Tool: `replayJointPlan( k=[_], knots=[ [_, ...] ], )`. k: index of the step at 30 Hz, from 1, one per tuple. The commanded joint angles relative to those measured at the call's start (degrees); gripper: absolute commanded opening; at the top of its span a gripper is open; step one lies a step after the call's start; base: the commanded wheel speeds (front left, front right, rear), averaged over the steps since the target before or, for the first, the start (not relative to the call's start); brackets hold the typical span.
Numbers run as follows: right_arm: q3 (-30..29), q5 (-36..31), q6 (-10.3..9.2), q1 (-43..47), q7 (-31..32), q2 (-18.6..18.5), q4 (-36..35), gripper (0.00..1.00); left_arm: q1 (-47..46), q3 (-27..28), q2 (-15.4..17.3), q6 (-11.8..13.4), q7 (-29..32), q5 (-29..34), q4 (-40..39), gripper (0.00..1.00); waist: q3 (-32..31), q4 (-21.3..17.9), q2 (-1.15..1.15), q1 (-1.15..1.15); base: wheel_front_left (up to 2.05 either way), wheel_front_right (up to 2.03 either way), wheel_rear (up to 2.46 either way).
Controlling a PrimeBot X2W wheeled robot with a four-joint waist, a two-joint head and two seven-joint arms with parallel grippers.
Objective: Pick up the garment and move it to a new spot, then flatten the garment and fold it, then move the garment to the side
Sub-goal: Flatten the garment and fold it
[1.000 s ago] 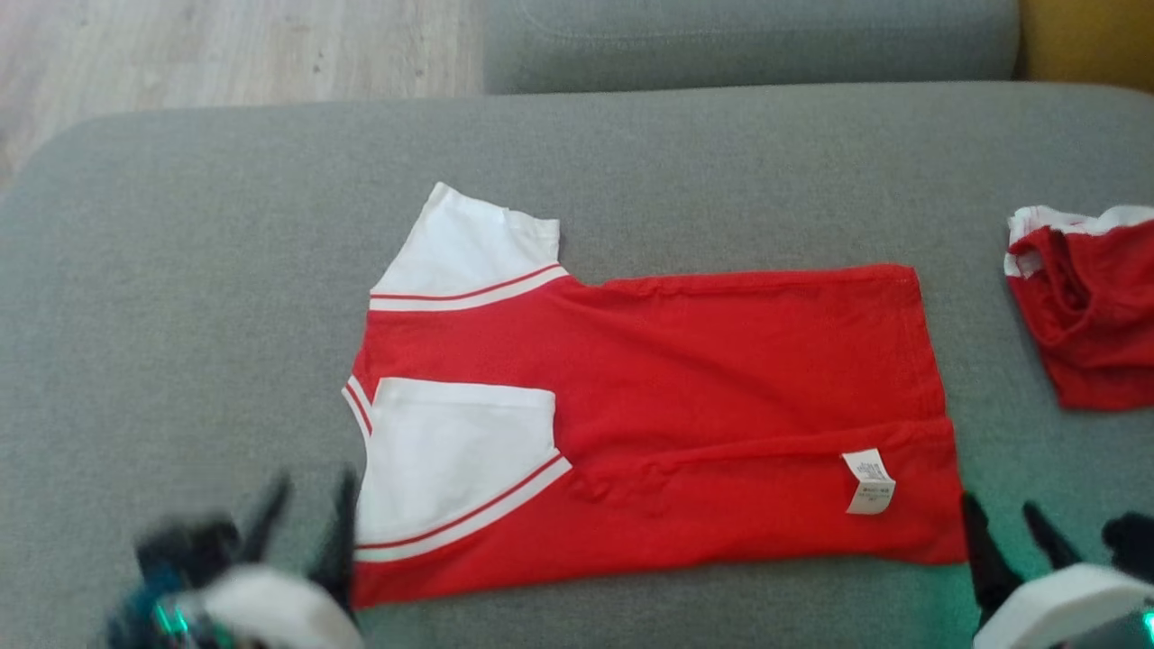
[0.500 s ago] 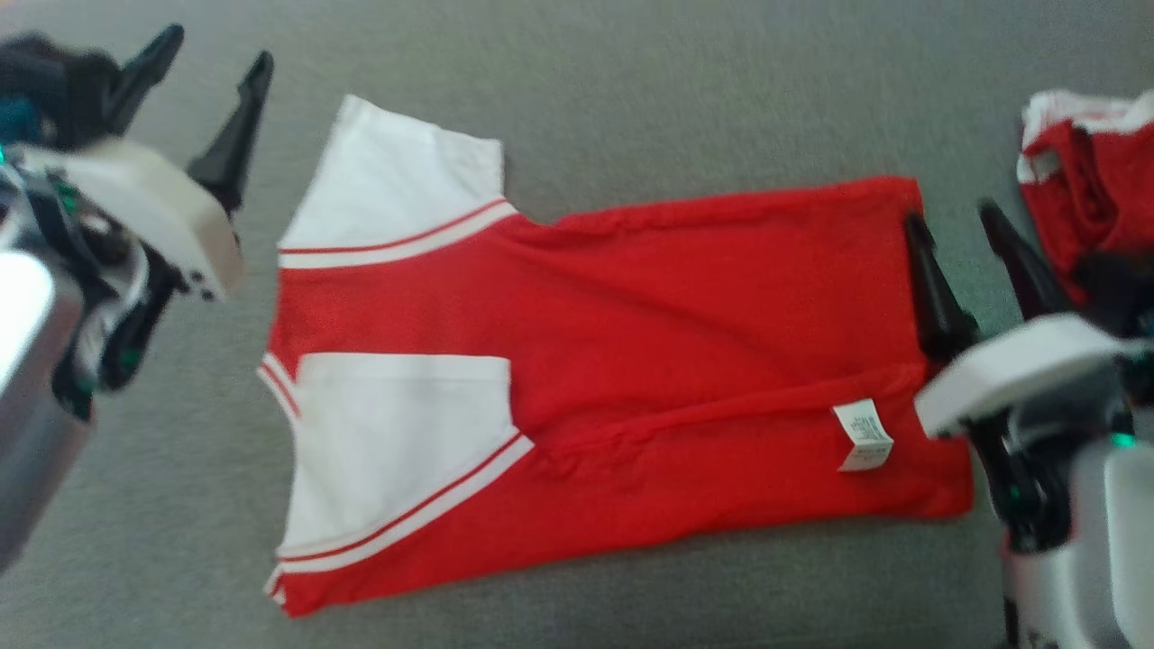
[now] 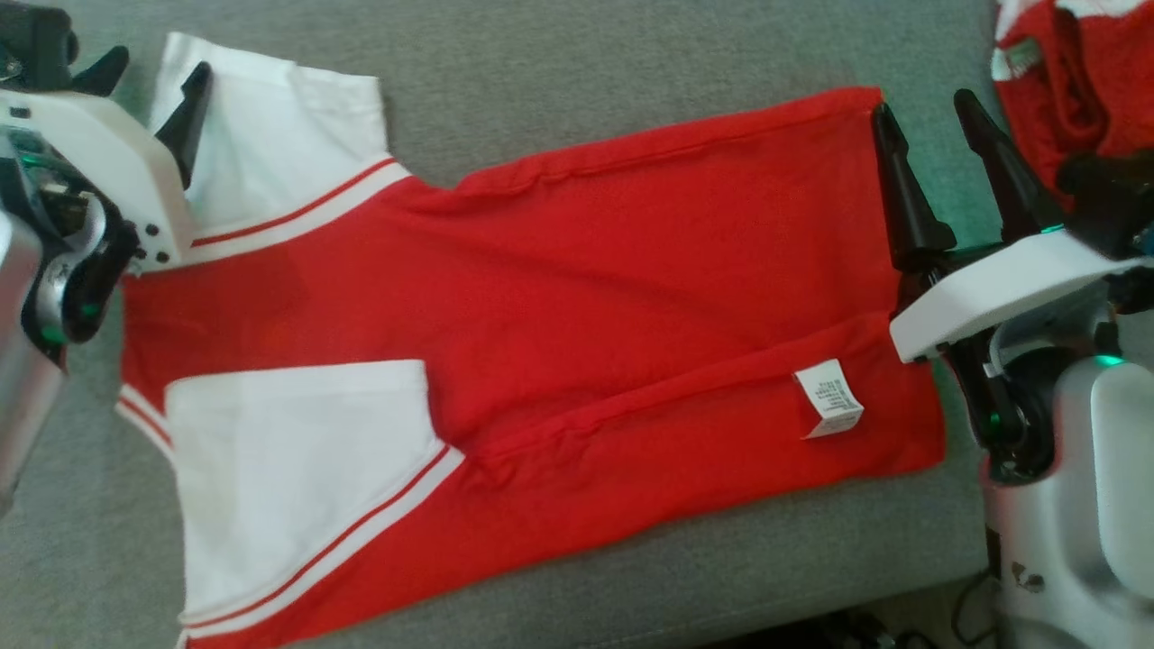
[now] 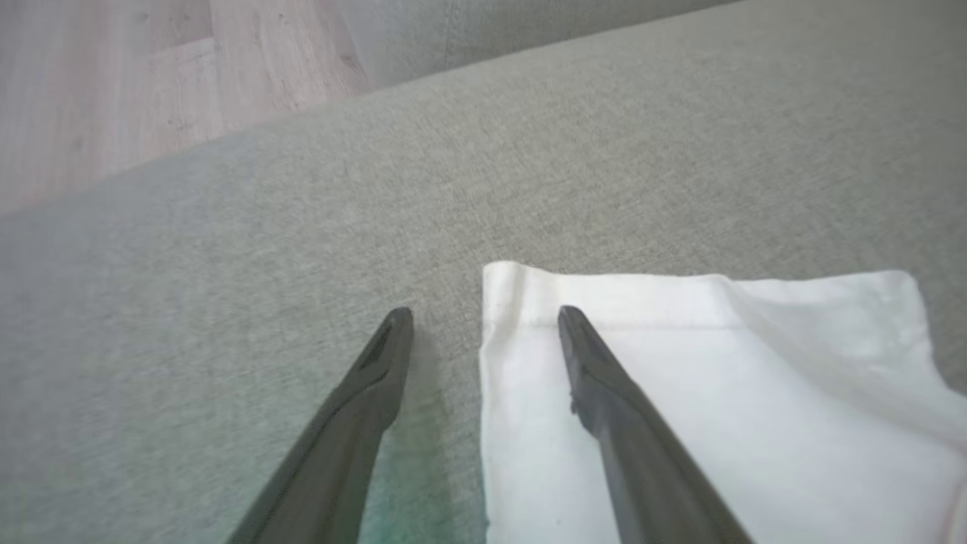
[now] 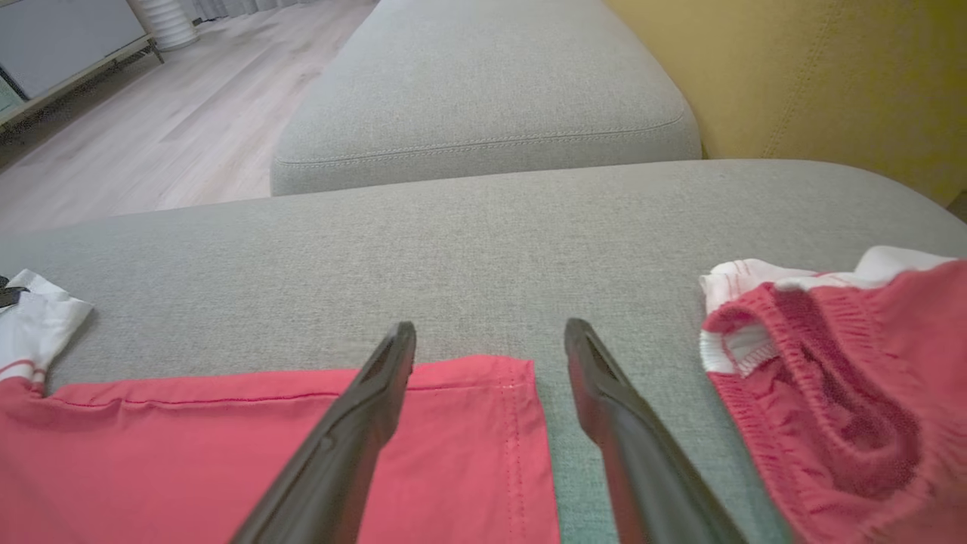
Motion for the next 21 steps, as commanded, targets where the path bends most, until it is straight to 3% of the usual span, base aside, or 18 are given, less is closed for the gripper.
replayJointPlan(
  k=[1, 9, 10, 11, 13, 14, 21],
  knots=[
    [1.4, 0.3, 0.39, -1.1, -0.9, -0.3, -1.7, 1.0, -2.7, 2.8, 2.4, -0.1, 0.6, -0.5, -0.7, 1.0, 1.0, -1.1, 0.0, -0.02, 0.0, 0.0, 0.0],
    [1.3, 0.5, 0.39, -2.3, -1.7, -0.3, -0.4, 1.0, -2.6, 0.7, 1.7, -2.6, 5.5, -2.5, -0.5, 1.0, 1.3, -1.3, 0.0, -0.02, 0.0, 0.0, 0.0],
    [1.2, 0.4, 0.39, -2.7, -1.7, -0.3, -0.3, 1.0, -2.6, 0.4, 1.5, -2.7, 6.2, -2.7, -0.7, 0.85, 1.3, -1.3, 0.0, -0.02, 0.0, 0.0, 0.0],
    [1.2, 0.3, 0.39, -3.1, -1.6, -0.3, -0.2, 1.0, -2.6, 0.0, 1.4, -2.8, 6.9, -2.7, -1.0, 0.49, 1.3, -1.2, 0.0, -0.02, 0.0, 0.0, 0.0],
    [1.4, -0.2, 0.39, -4.1, -1.2, -0.3, 0.3, 1.0, -2.8, -0.8, 1.3, -3.0, 8.0, -2.5, -1.5, 0.09, 1.4, -1.1, 0.0, -0.02, 0.0, 0.0, 0.0],
    [1.6, -0.5, 0.39, -4.7, -0.9, -0.3, 0.6, 1.0, -2.9, -1.0, 1.3, -3.0, 8.1, -2.3, -1.8, 0.0, 1.4, -1.0, 0.0, -0.02, 0.0, 0.0, 0.0],
    [3.1, -2.3, 0.39, -10.8, 5.2, -3.4, 7.2, 1.0, -4.7, -0.3, 0.4, -1.7, 2.3, 0.6, -2.9, 0.0, 0.0, 1.3, 0.0, -0.02, 0.0, 0.0, 0.0]
  ],
)
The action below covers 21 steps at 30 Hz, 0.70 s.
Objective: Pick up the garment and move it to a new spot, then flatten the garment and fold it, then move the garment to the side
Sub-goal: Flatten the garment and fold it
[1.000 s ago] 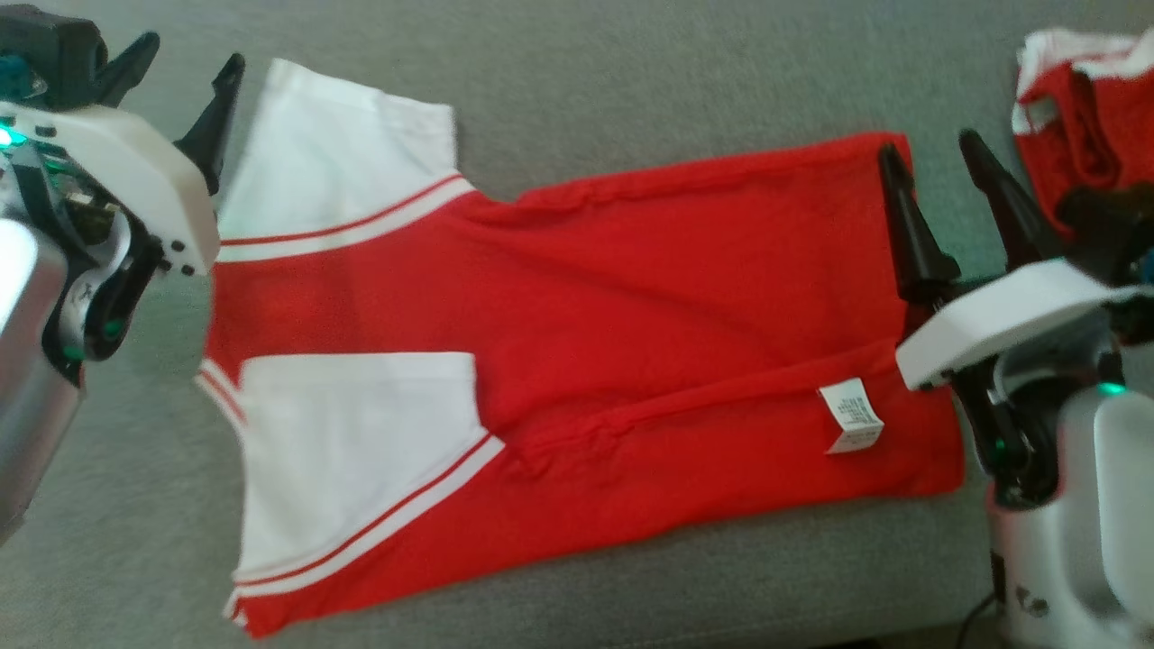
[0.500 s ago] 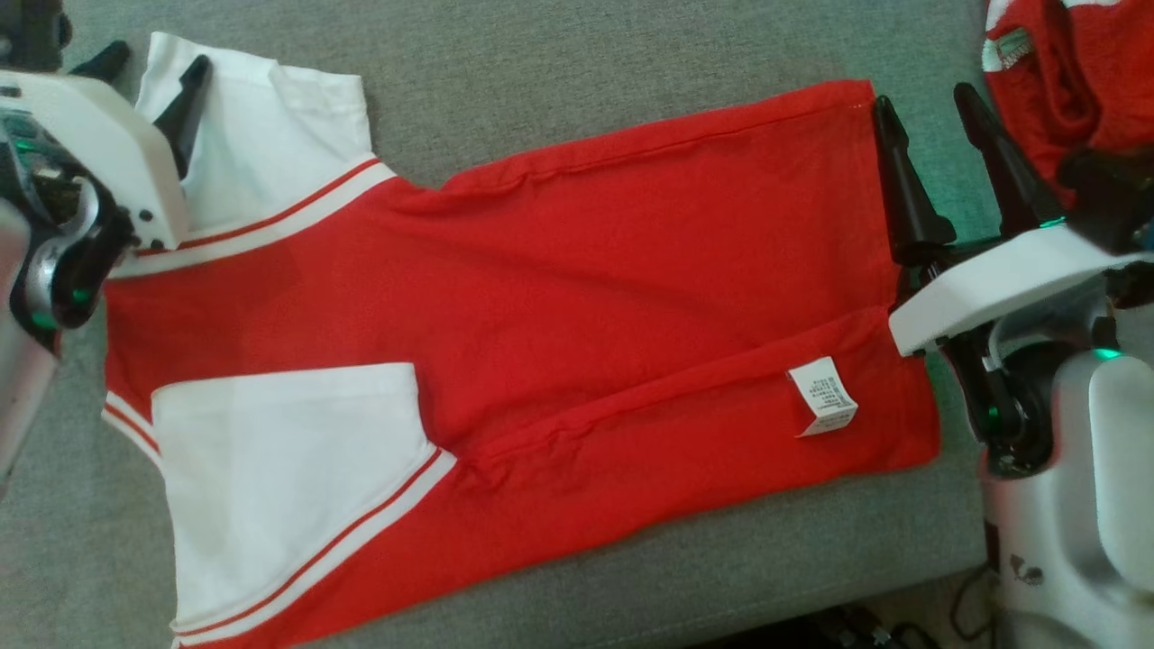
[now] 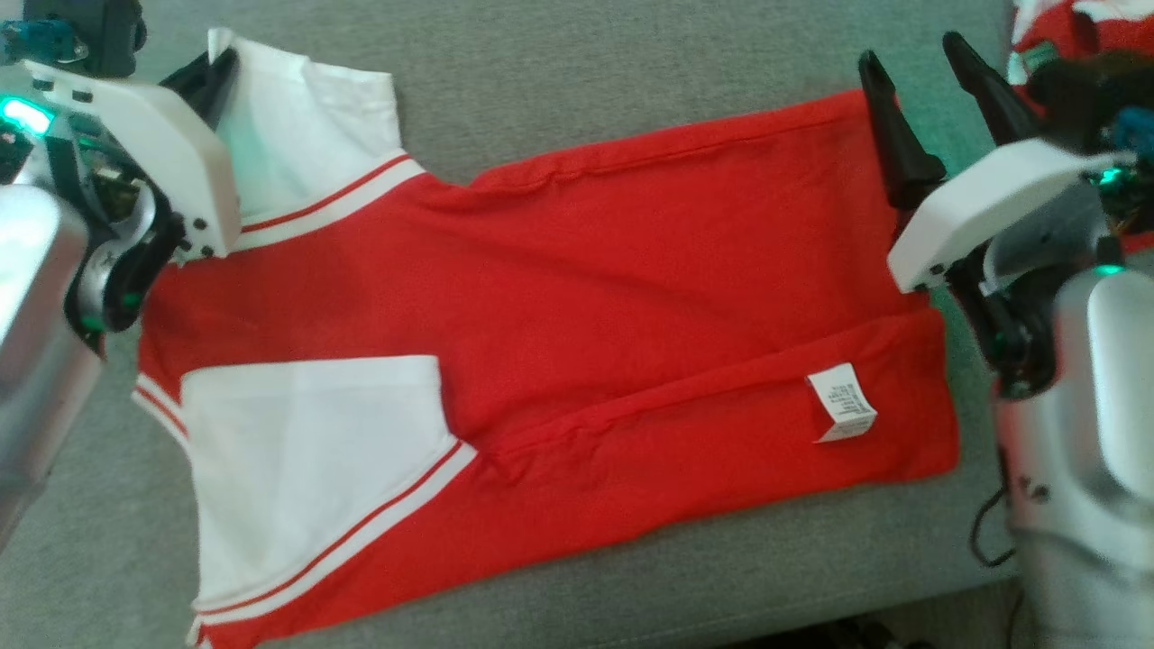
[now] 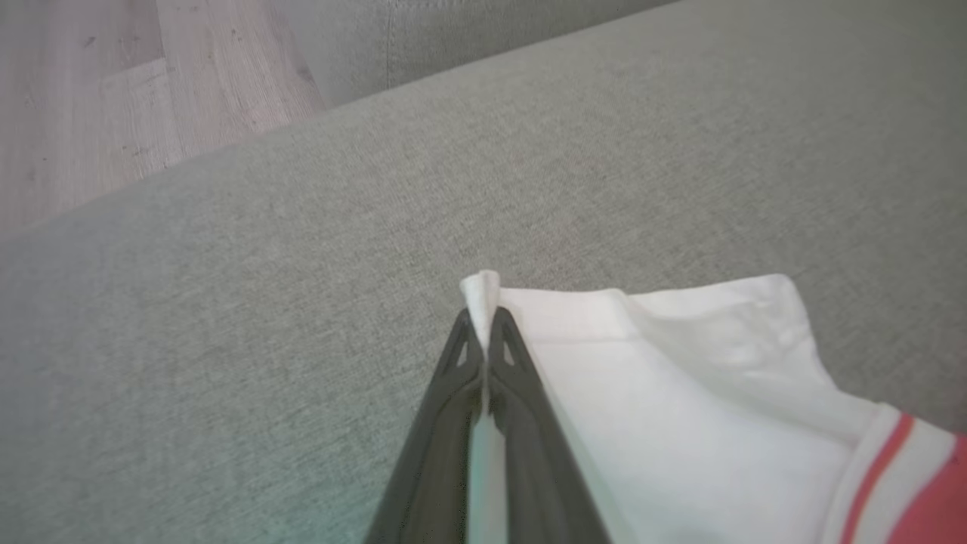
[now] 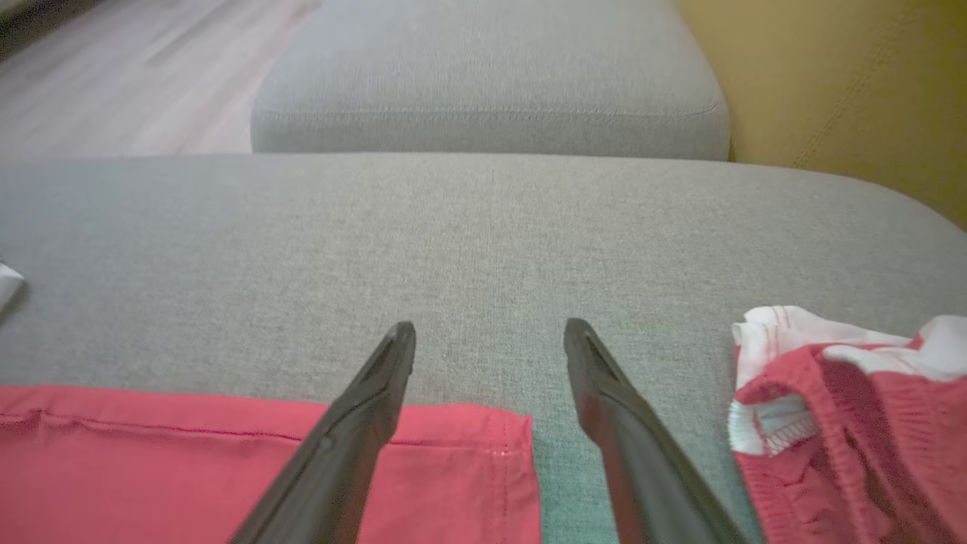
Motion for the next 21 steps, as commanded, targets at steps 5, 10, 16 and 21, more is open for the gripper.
replayJointPlan(
  k=[5, 10, 16, 21],
  knots=[
    [2.0, -0.2, 0.39, -3.4, 6.6, -5.3, 3.0, 1.0, -2.5, 3.4, 1.2, 0.3, -4.0, 0.8, -3.4, 0.0, -1.8, 3.2, 0.0, 0.0, 0.0, 0.0, 0.0],
    [3.1, 1.6, 0.39, -4.3, 12.0, -9.0, 5.9, 1.0, -1.8, 3.5, 0.9, 0.4, -6.1, 0.9, -7.2, 0.0, -2.5, 5.2, 0.0, 0.0, 0.0, 0.0, 0.0],
    [3.7, 5.5, 0.39, -4.2, 16.9, -10.9, 7.8, 1.0, -0.7, 3.3, 0.6, 1.2, -6.9, 1.0, -11.5, 0.0, -2.6, 6.6, 0.0, 0.0, 0.0, 0.0, 0.0],
    [3.4, 7.1, 0.39, -4.5, 18.3, -10.4, 9.8, 0.31, -0.2, 3.0, 0.4, 1.6, -7.0, 0.9, -13.0, 0.0, -2.4, 7.0, 0.0, 0.0, 0.0, 0.0, 0.0]
  ],
)
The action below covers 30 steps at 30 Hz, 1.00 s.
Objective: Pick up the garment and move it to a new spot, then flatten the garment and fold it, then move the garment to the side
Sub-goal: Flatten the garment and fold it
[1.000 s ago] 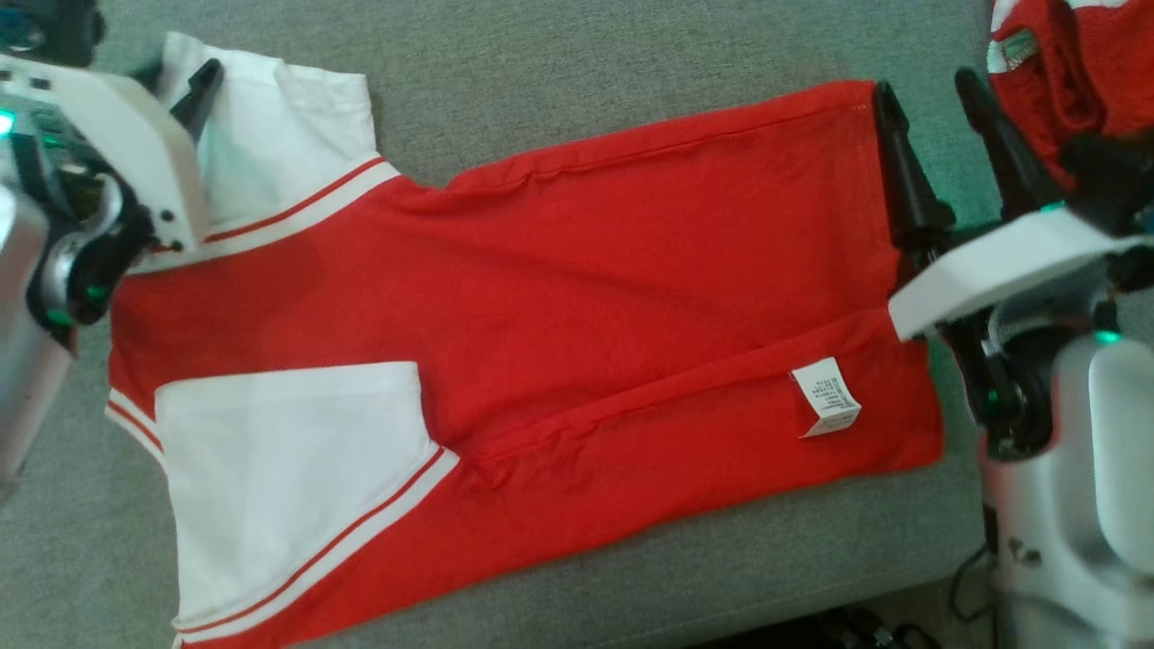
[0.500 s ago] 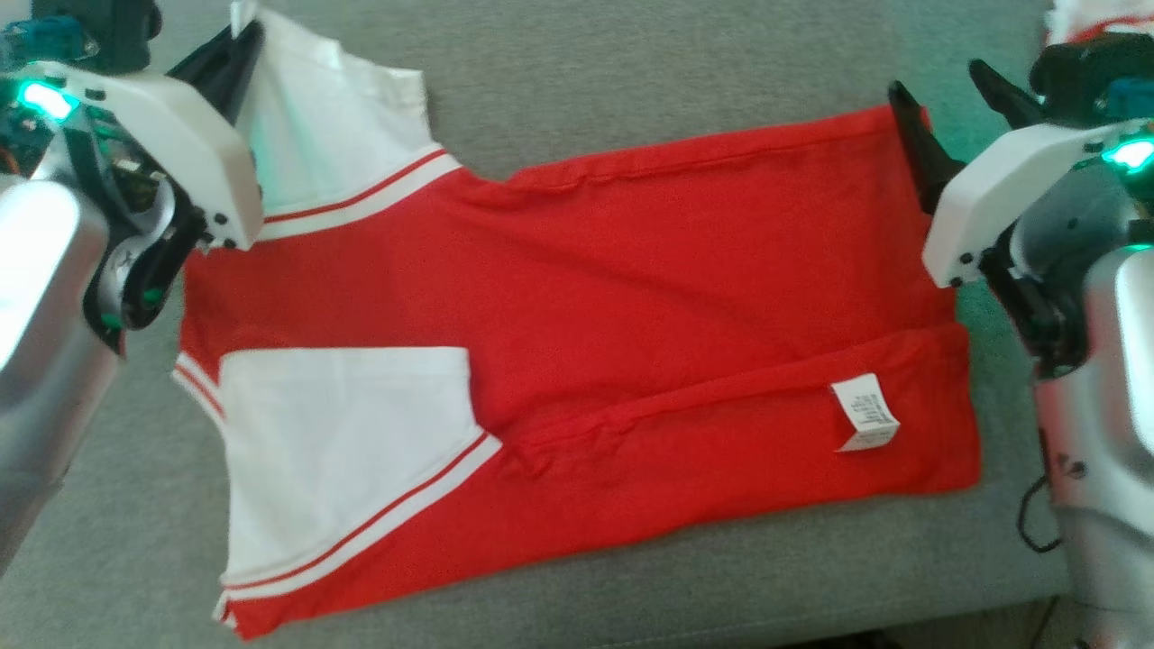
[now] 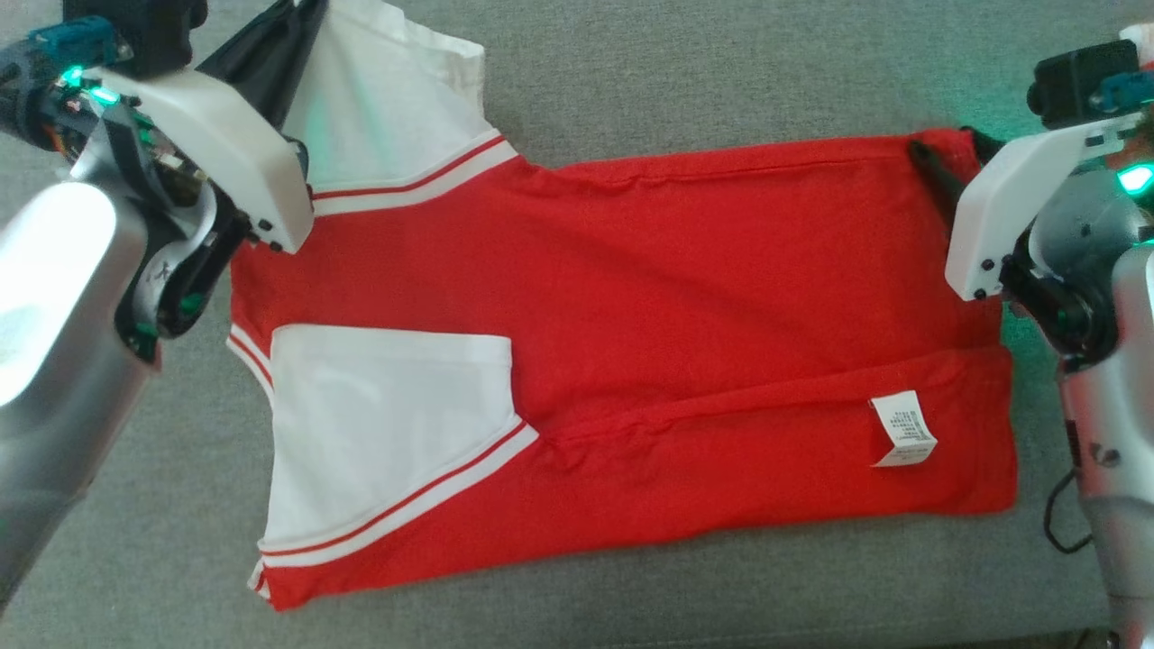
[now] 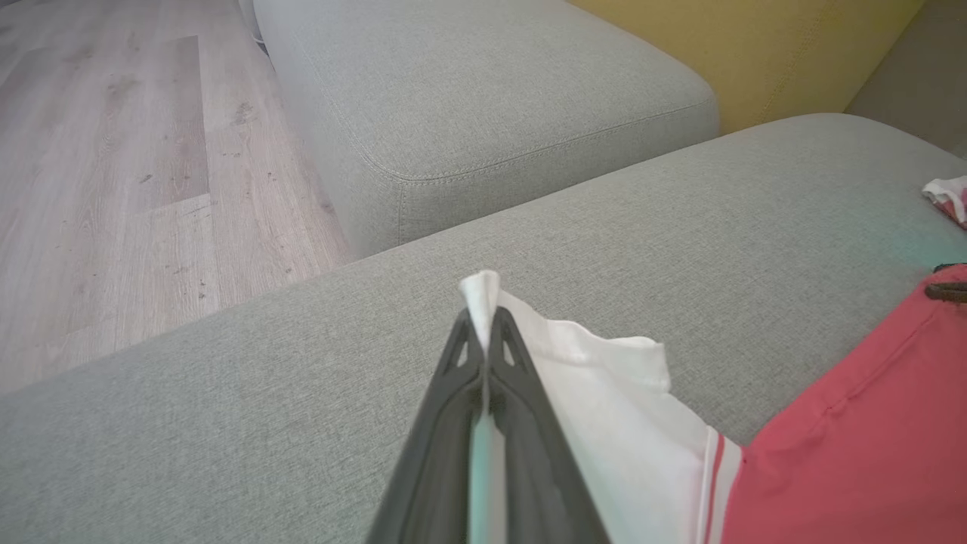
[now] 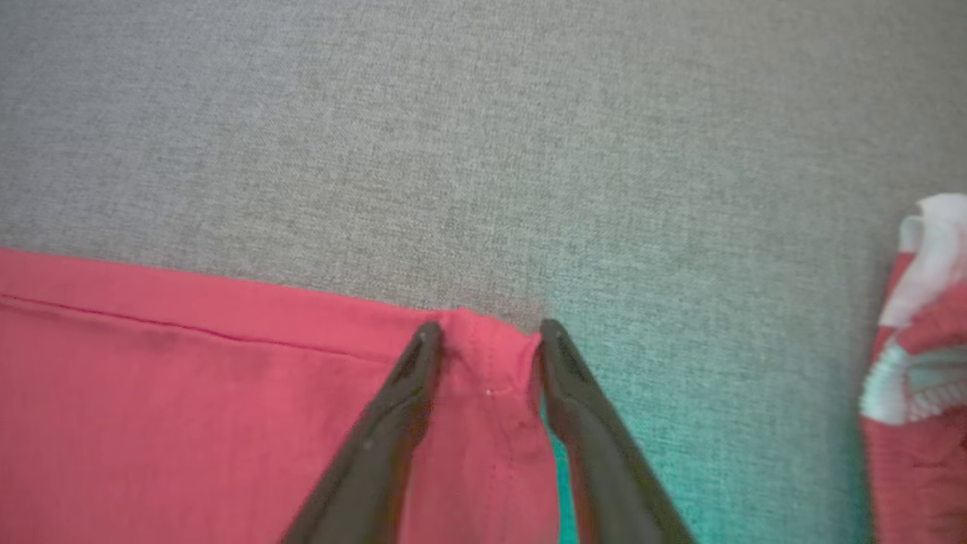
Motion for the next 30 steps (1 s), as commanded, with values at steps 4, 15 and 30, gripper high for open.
replayJointPlan(
  k=[4, 15, 30],
  knots=[
    [-0.3, 0.5, 0.39, -1.3, -2.1, 0.3, -0.3, 0.0, -0.6, 2.6, 2.0, 0.6, -0.6, 0.3, -1.7, 0.0, -0.2, 0.0, 0.0, 0.0, 0.0, 0.0, 0.0],
    [-1.3, -2.0, 0.39, 2.0, -14.6, 0.9, 1.2, 0.0, 6.8, 3.3, 3.2, 1.9, -5.9, -0.9, -6.2, 0.0, -6.0, 1.2, 0.0, 0.0, 0.0, 0.0, 0.0],
    [-9.3, -4.5, 0.39, 22.4, -21.6, 5.1, -6.2, 0.0, 34.0, 0.7, 1.9, 9.8, -19.9, -2.6, -14.1, 0.0, -17.5, 4.8, 0.0, 0.0, 0.0, 0.0, 0.0]
  ],
)
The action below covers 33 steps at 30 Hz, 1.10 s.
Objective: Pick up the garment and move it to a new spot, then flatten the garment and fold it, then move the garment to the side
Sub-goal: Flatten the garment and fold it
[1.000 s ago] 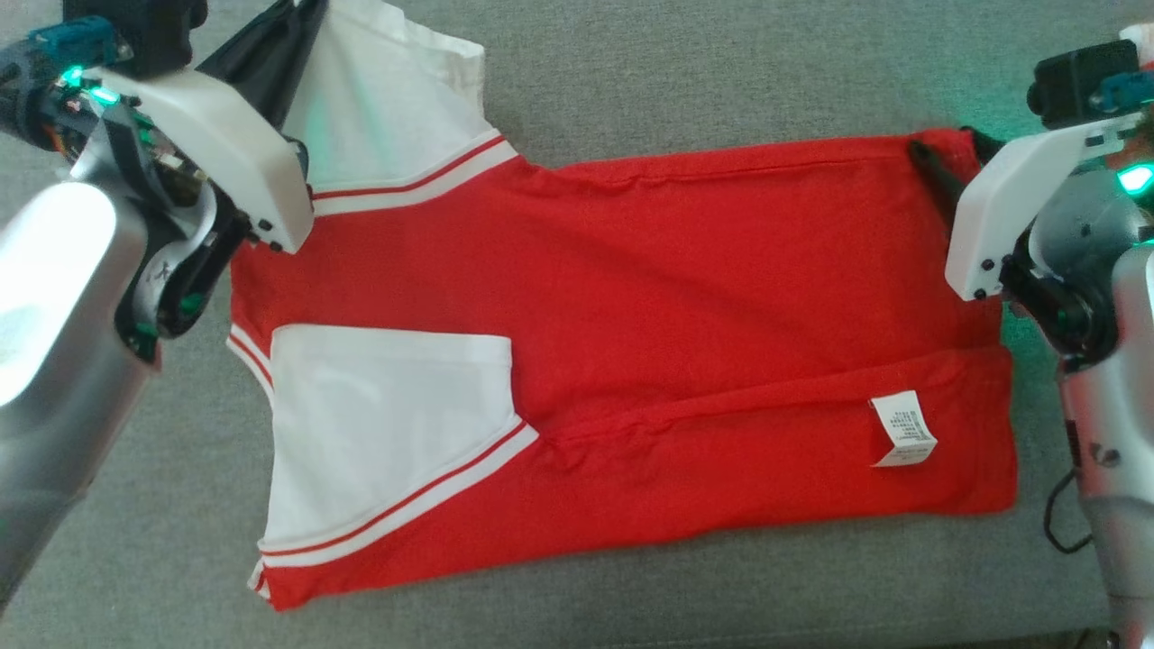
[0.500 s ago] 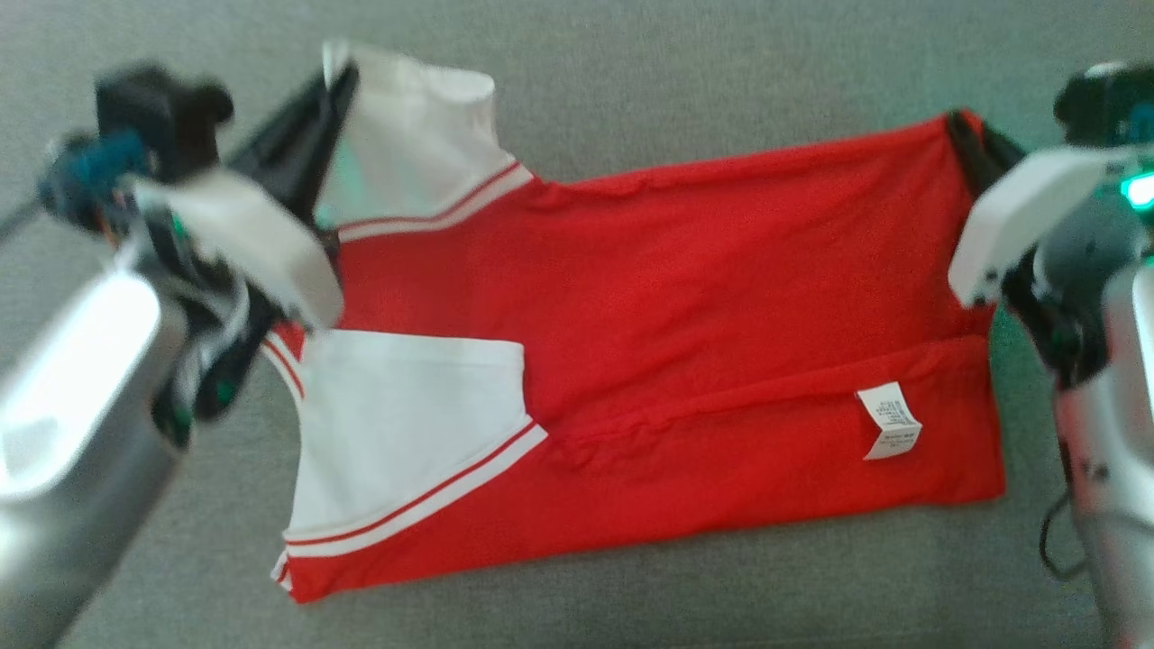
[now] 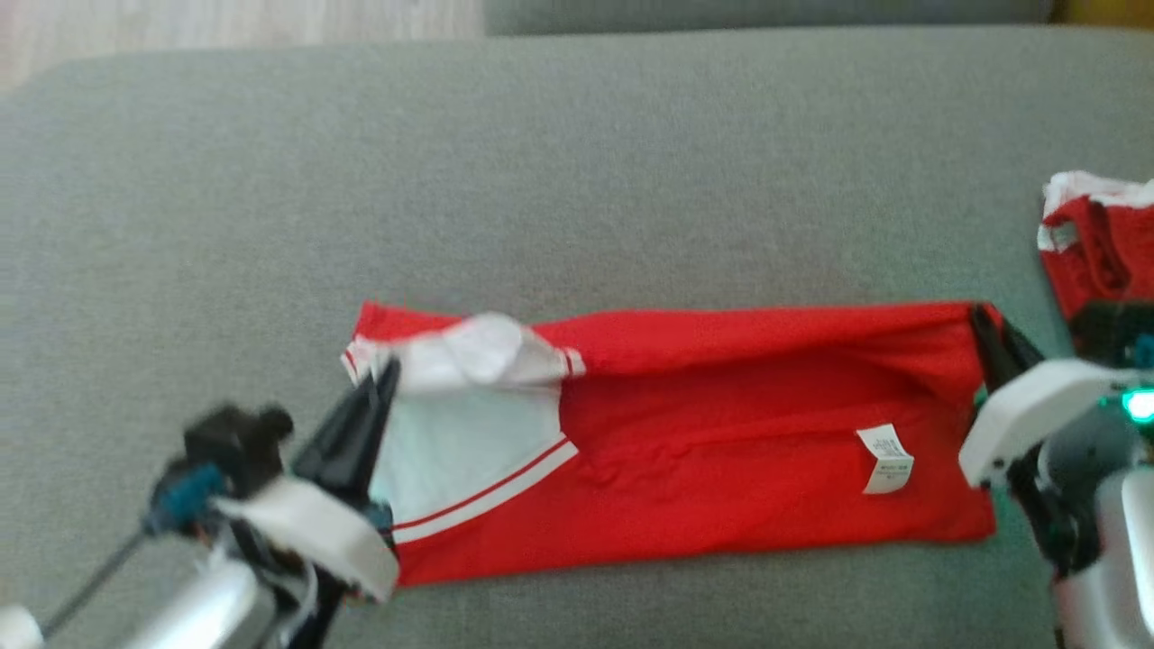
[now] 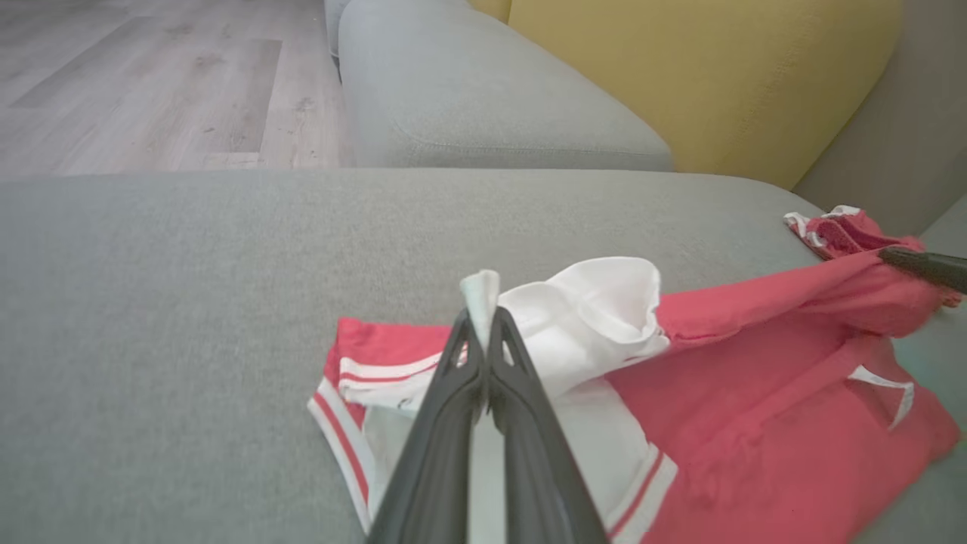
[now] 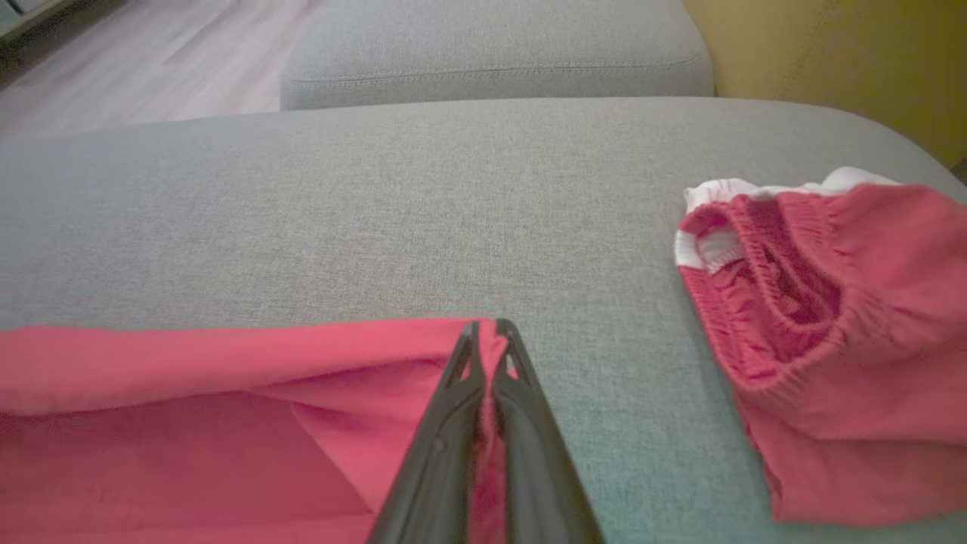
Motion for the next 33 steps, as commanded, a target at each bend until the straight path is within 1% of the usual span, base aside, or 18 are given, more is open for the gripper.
replayJointPlan(
  k=[1, 6, 13, 14, 15, 16, 17, 18, 19, 22, 25, 30, 33],
  knots=[
    [0.0, -0.3, 0.39, 1.0, -0.8, 0.5, -2.9, 0.0, -0.3, 1.7, 0.7, 0.5, -1.8, 0.0, -0.7, 0.0, -1.5, 0.8, 0.0, 0.02, 0.0, 0.0, 0.0],
    [-1.3, -1.3, 0.39, 4.8, -2.0, 2.4, -4.1, 0.0, 3.6, -0.1, -1.8, 0.5, -5.8, 0.5, 3.7, 0.0, -2.7, 0.7, 0.0, 0.02, 0.0, 0.0, 0.0],
    [-2.4, -3.1, 0.39, 9.1, -5.2, 4.6, -4.1, 0.01, 7.8, -0.7, -5.3, -0.5, -11.2, -0.9, 10.1, 0.0, -5.3, 0.5, 0.0, 0.02, 0.0, 0.0, 0.0],
    [-2.7, -3.3, 0.39, 9.7, -5.9, 4.9, -4.1, 0.13, 8.3, -0.8, -5.6, -0.7, -11.6, -1.0, 10.8, 0.0, -5.6, 0.5, 0.0, 0.02, 0.0, 0.0, 0.0],
    [-2.9, -3.5, 0.39, 10.2, -6.6, 5.2, -4.0, 0.49, 8.7, -0.9, -5.9, -0.8, -12.0, -1.0, 11.4, 0.0, -6.0, 0.6, 0.0, 0.02, 0.0, 0.0, 0.0],
    [-2.9, -3.5, 0.39, 10.2, -6.6, 5.2, -4.0, 0.49, 8.7, -0.9, -5.9, -0.8, -12.0, -1.0, 11.4, 0.0, -6.0, 0.6, 0.0, 0.02, 0.0, 0.0, 0.0],
    [-2.9, -3.6, 0.39, 10.7, -7.3, 5.4, -3.9, 1.0, 9.1, -0.9, -6.3, -0.8, -12.4, -1.1, 12.0, 0.38, -6.3, 0.6, 0.0, 0.02, 0.0, 0.0, 0.0],
    [-3.1, -3.7, 0.39, 11.1, -7.9, 5.6, -3.8, 1.0, 9.5, -1.0, -6.6, -0.8, -12.8, -1.1, 12.5, 0.84, -6.6, 0.6, 0.0, 0.02, 0.0, 0.0, 0.0],
    [-3.5, -3.7, 0.39, 11.6, -8.5, 5.9, -3.8, 1.0, 9.8, -0.7, -7.0, -0.7, -13.2, -1.2, 12.9, 1.0, -6.9, 0.6, 0.0, 0.02, 0.0, 0.0, 0.0],
    [-4.8, -3.6, 0.39, 13.1, -9.8, 6.6, -4.1, 1.0, 11.0, 0.5, -7.6, 0.0, -14.4, -1.3, 13.2, 1.0, -7.6, 0.8, 0.0, 0.02, 0.0, 0.0, 0.0],
    [-6.6, -3.9, 0.39, 14.7, -10.2, 7.0, -5.0, 1.0, 12.0, 2.3, -7.3, 1.5, -15.1, -0.6, 12.6, 1.0, -8.0, 1.1, 0.0, 0.02, 0.0, 0.0, 0.0],
    [-9.2, -4.7, 0.39, 16.1, -10.1, 7.4, -7.2, 1.0, 13.4, 6.5, -6.3, 5.0, -15.7, 0.4, 9.9, 1.0, -8.0, 1.7, 0.0, 0.02, 0.0, 0.0, 0.0],
    [-8.9, -5.0, 0.39, 15.8, -9.3, 7.5, -7.3, 1.0, 14.1, 8.3, -5.8, 7.3, -15.7, 1.2, 8.0, 1.0, -7.5, 2.2, 0.0, 0.02, 0.0, 0.0, 0.0]
  ],
)
